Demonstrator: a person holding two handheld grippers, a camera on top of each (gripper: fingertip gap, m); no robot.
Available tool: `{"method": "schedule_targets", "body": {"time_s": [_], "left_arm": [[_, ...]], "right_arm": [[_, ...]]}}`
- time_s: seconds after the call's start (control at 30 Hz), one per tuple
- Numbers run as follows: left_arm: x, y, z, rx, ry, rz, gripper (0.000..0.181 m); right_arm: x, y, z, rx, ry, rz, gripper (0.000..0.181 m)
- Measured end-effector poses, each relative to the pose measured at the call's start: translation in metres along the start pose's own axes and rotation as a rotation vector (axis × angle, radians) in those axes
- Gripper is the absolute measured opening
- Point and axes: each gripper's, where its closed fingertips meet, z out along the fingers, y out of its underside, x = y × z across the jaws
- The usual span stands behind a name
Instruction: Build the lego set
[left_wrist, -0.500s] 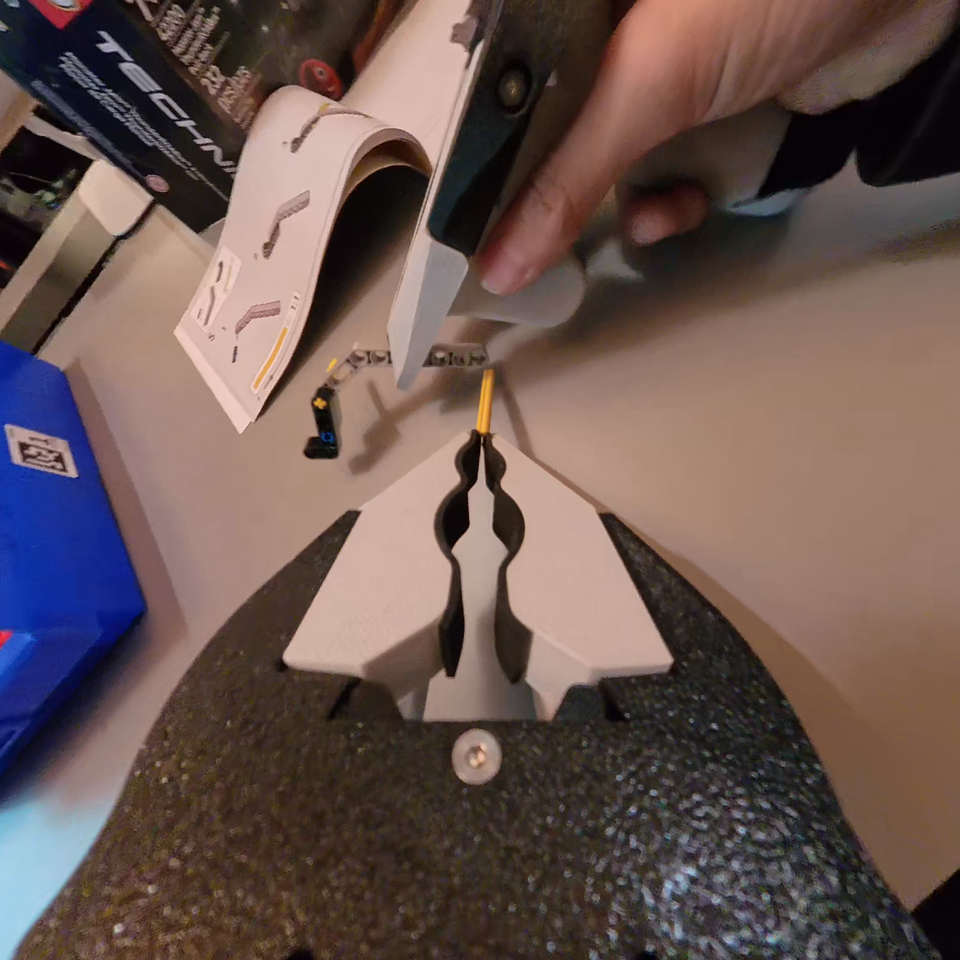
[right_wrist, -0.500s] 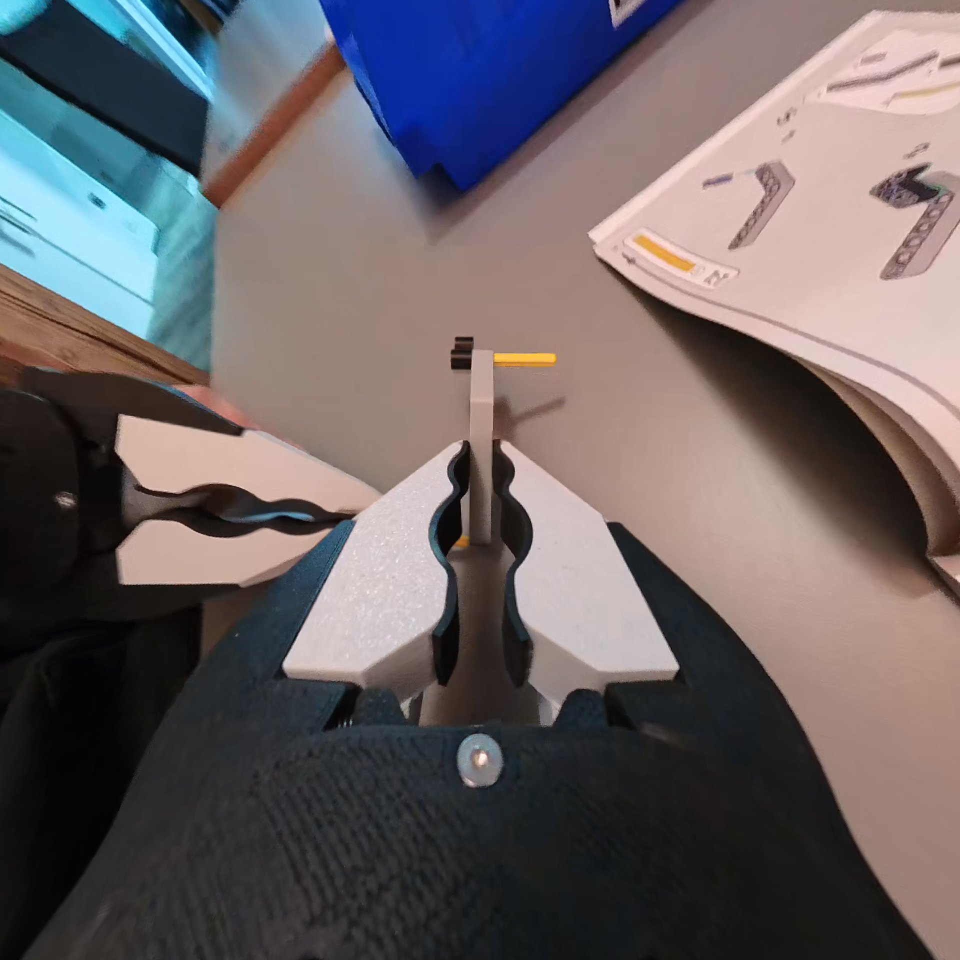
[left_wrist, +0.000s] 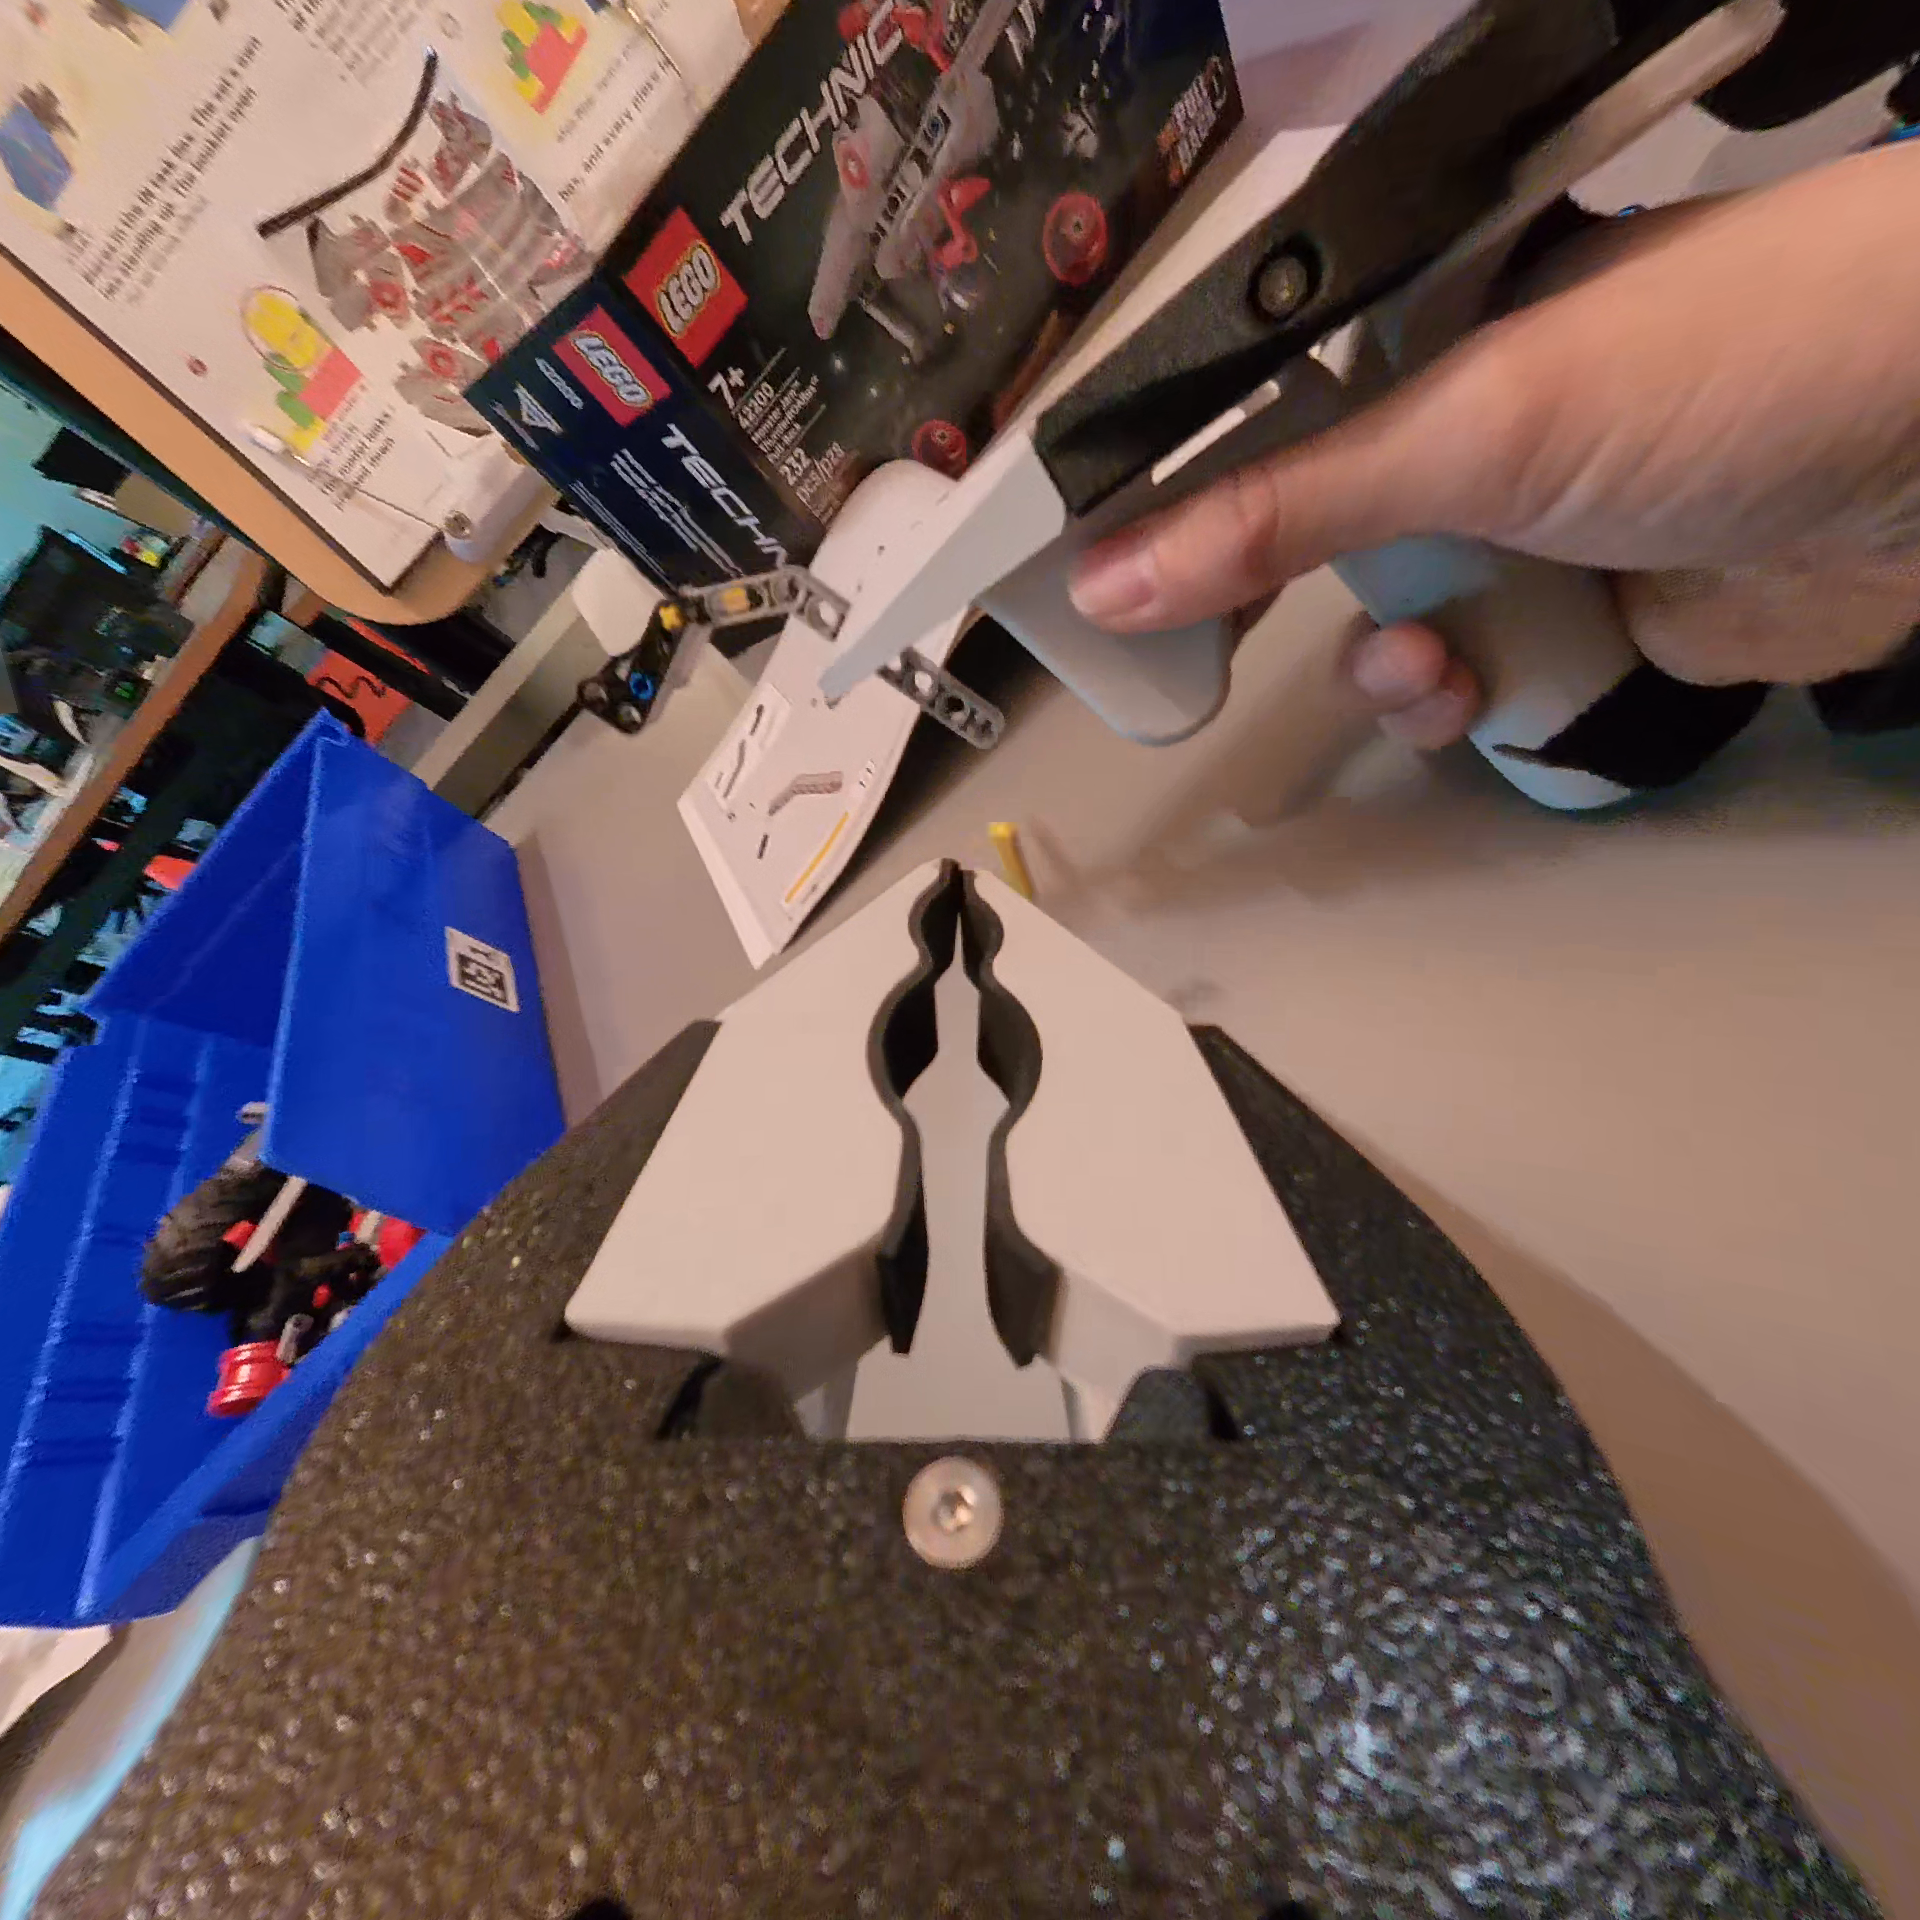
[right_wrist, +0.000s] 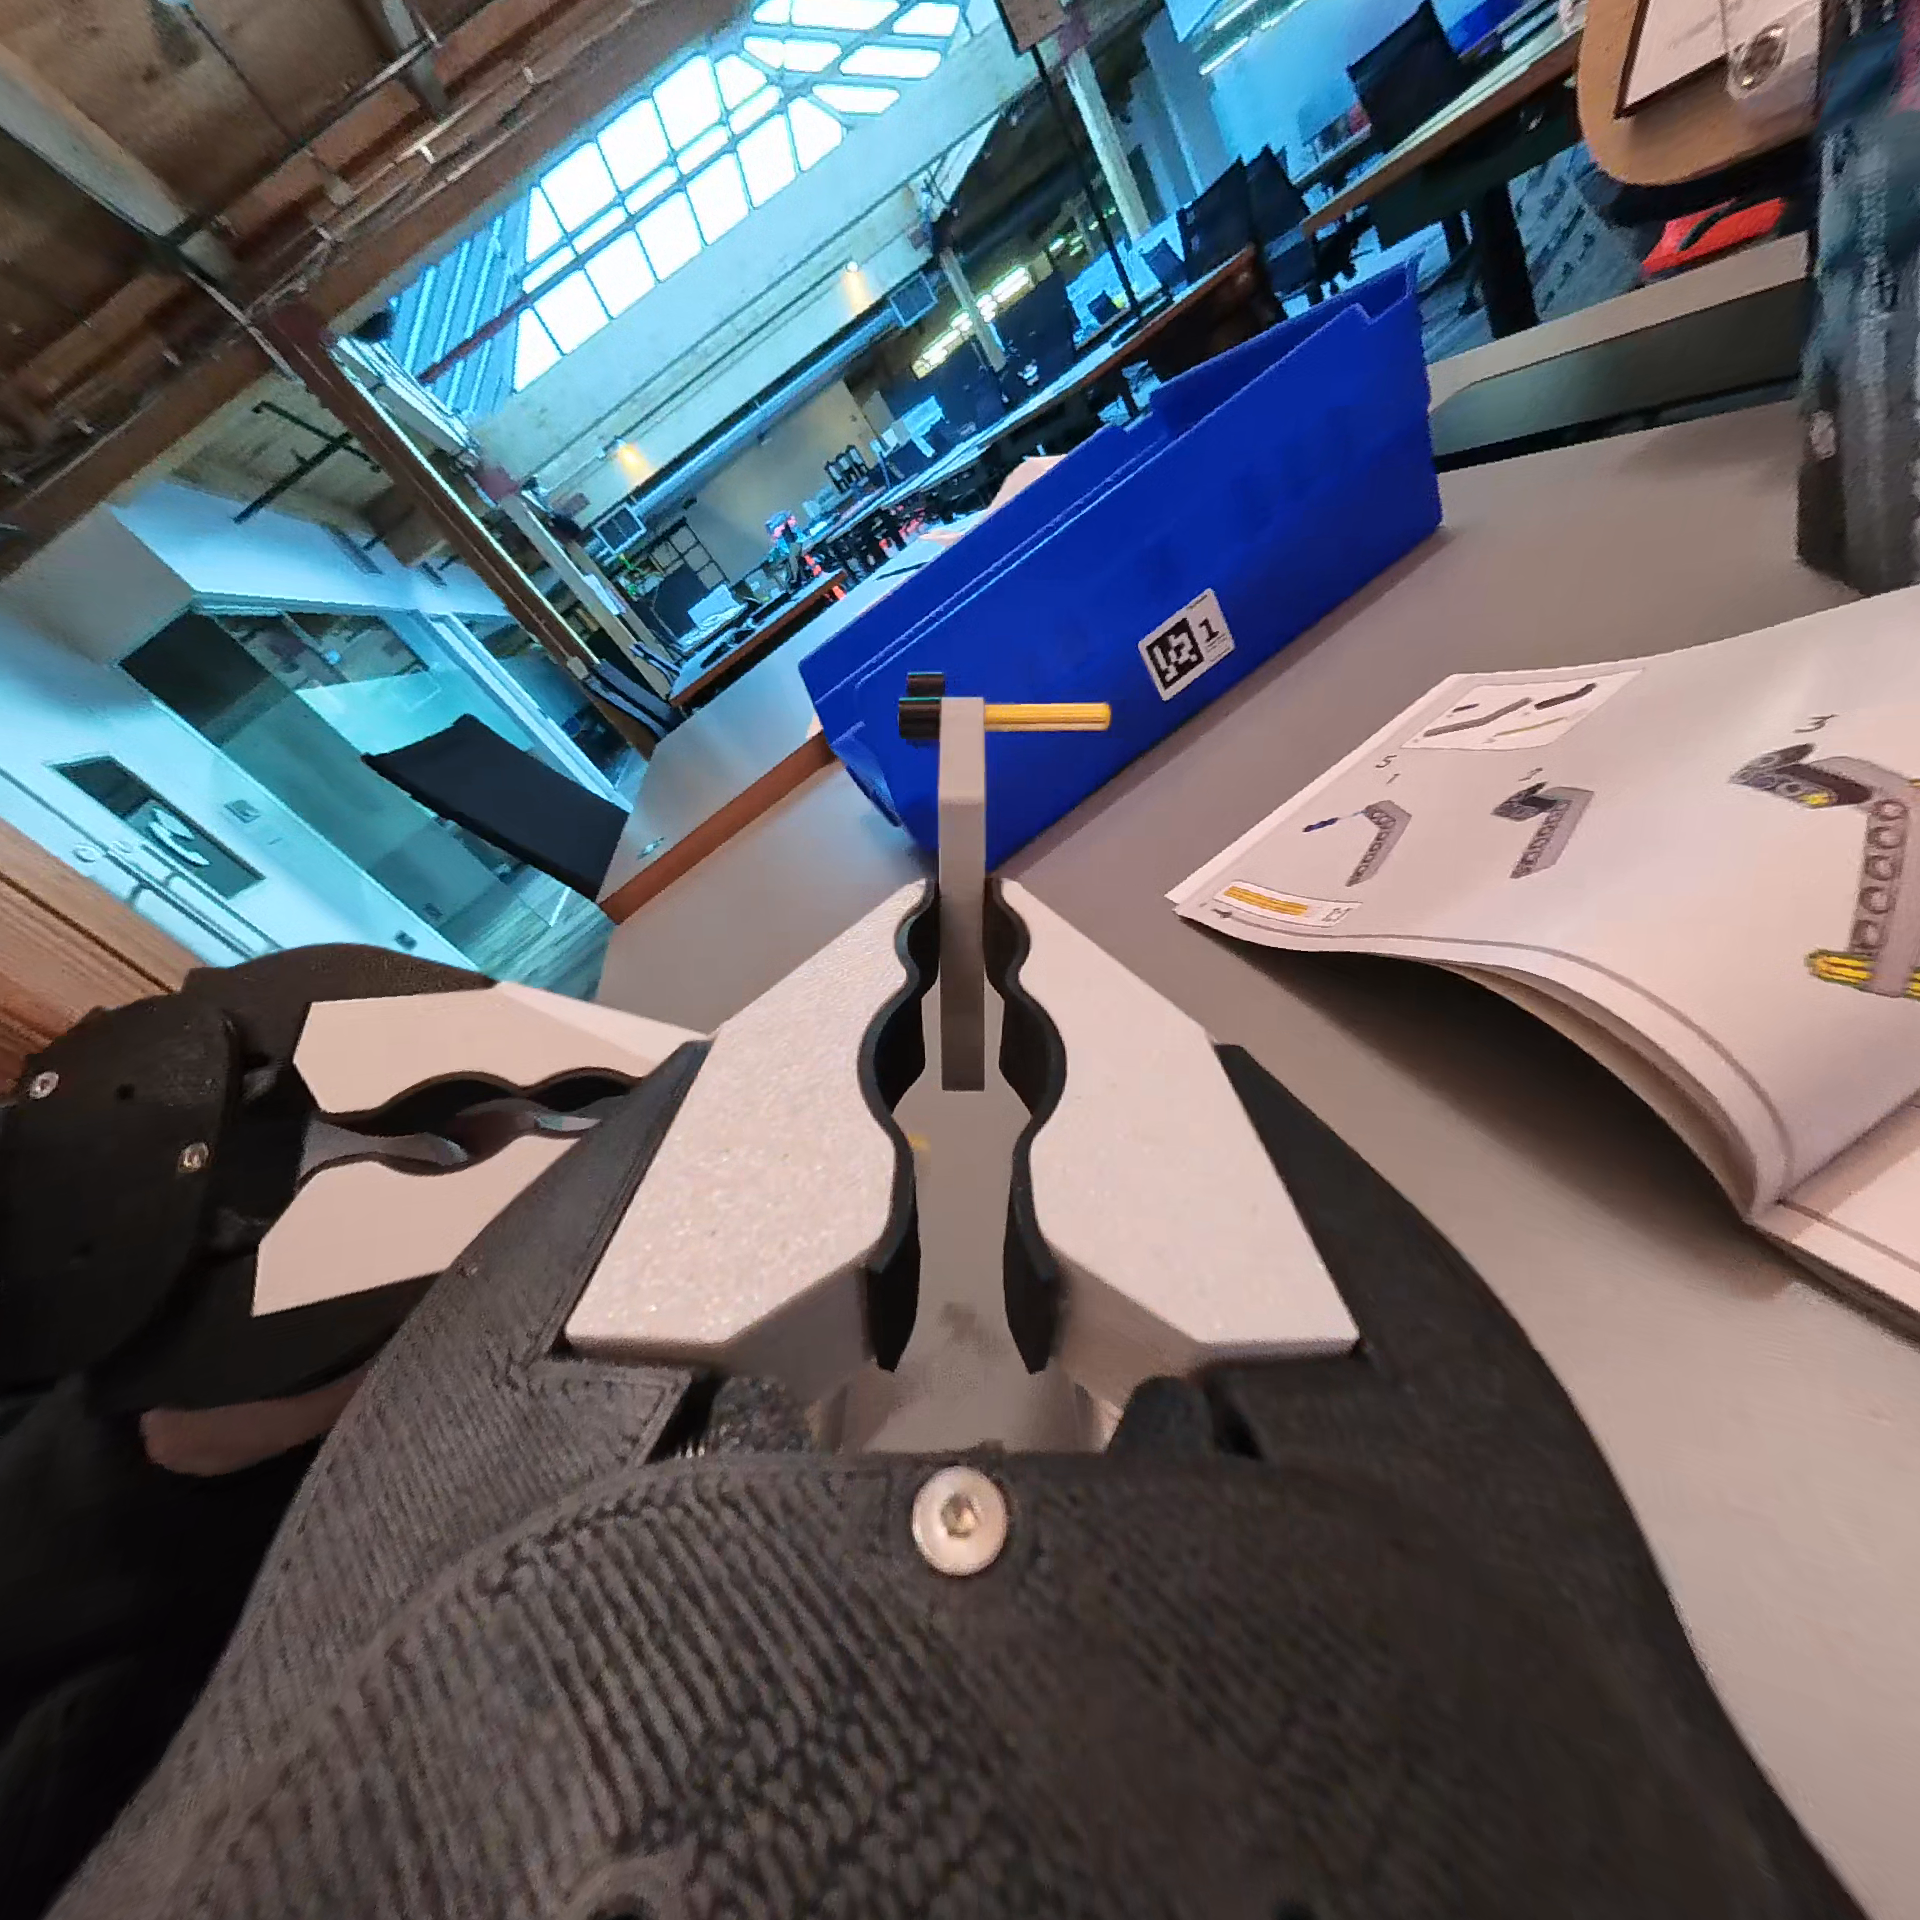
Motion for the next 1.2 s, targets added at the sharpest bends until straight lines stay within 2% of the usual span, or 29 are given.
{"method": "schedule_targets", "body": {"time_s": [0.1,0.2,0.4,0.47,0.57,0.73,0.83,1.2], "left_arm": [[0.0,-0.001,0.001,-0.006,0.003,0.02,0.0],[0.011,0.017,0.006,-0.088,0.083,0.014,0.0],[0.046,0.033,-0.004,-0.083,0.379,-0.234,0.001],[0.053,0.04,-0.006,-0.118,0.412,-0.253,0.014],[0.07,0.043,-0.005,-0.169,0.467,-0.283,0.017],[0.092,0.028,0.001,-0.147,0.466,-0.25,0.018],[0.084,0.033,0.007,-0.193,0.378,-0.197,0.01],[0.076,0.042,0.007,-0.207,0.376,-0.316,0.008]], "right_arm": [[0.0,0.002,0.001,-0.003,0.005,0.01,0.006],[0.005,0.001,-0.002,-0.023,0.04,-0.038,0.006],[0.011,-0.003,-0.006,-0.013,0.056,-0.039,0.006],[0.013,-0.003,-0.006,-0.013,0.059,-0.034,0.006],[0.013,-0.003,-0.006,-0.015,0.057,-0.032,0.006],[0.013,-0.004,-0.007,-0.01,0.051,-0.023,0.006],[0.012,-0.003,-0.007,-0.013,0.049,-0.032,0.006],[0.012,-0.003,-0.007,-0.02,0.045,-0.04,0.006]]}}
